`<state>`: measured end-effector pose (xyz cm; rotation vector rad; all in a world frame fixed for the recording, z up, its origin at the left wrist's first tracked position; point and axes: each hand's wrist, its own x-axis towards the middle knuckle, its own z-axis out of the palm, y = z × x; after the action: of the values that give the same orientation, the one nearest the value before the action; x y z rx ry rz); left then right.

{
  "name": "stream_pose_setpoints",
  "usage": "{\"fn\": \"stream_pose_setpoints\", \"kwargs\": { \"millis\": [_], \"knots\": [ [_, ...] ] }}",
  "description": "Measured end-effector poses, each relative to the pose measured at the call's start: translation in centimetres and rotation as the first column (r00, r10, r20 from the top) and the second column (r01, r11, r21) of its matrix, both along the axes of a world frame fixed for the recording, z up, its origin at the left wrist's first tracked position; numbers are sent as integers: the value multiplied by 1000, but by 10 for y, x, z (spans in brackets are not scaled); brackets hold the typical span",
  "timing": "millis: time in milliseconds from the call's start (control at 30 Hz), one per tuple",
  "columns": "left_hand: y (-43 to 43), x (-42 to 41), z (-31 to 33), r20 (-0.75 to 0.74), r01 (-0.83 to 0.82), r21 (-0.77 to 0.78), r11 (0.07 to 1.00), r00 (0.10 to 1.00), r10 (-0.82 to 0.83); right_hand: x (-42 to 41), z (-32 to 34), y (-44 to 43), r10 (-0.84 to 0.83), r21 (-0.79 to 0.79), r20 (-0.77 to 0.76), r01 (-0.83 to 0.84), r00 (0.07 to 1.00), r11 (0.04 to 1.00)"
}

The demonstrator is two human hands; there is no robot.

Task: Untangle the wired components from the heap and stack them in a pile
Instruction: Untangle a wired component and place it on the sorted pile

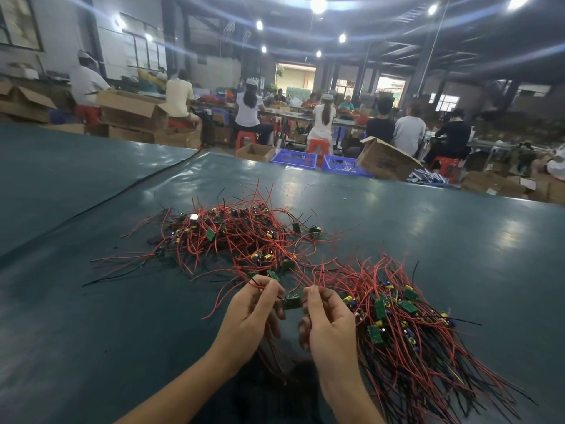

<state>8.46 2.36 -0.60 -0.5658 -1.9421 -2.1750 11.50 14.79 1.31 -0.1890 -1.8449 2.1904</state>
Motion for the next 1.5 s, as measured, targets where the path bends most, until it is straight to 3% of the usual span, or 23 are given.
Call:
{"fn": "stream_pose_setpoints", "kwargs": {
  "millis": [167,333,467,700,933,1067,1233,1367,1500],
  "knots": [
    [-4,-4,4,207,85,-83,993,976,-66,3,1,-3,81,227,-161,-43,984,973],
    [-2,-1,2,149,111,-103,988,984,-95,2,-1,-3,55,239,-157,-16,986,971],
    [0,-1,3,101,75,-79,994,993,-67,1,-2,-1,-72,191,-28,76,997,979],
    [2,-2,0,32,2,-126,992,999,2,5,-1,-10,-20,168,38,13,999,986],
    [8,-4,0,61,-22,-64,998,998,26,0,0,-9,-91,-56,114,98,989,994],
    [11,-3,9,160,27,82,996,986,-40,-6,7,5,-162,-238,149,194,976,952],
    [4,-3,17,160,43,133,990,985,-64,-7,14,30,-256,-361,94,273,962,892],
    [6,0,14,169,23,149,989,984,-48,-5,9,24,-291,-254,36,290,956,922],
    [6,0,12,155,15,96,995,988,-30,-1,1,-1,-122,17,-17,122,992,992]
  ]
}}
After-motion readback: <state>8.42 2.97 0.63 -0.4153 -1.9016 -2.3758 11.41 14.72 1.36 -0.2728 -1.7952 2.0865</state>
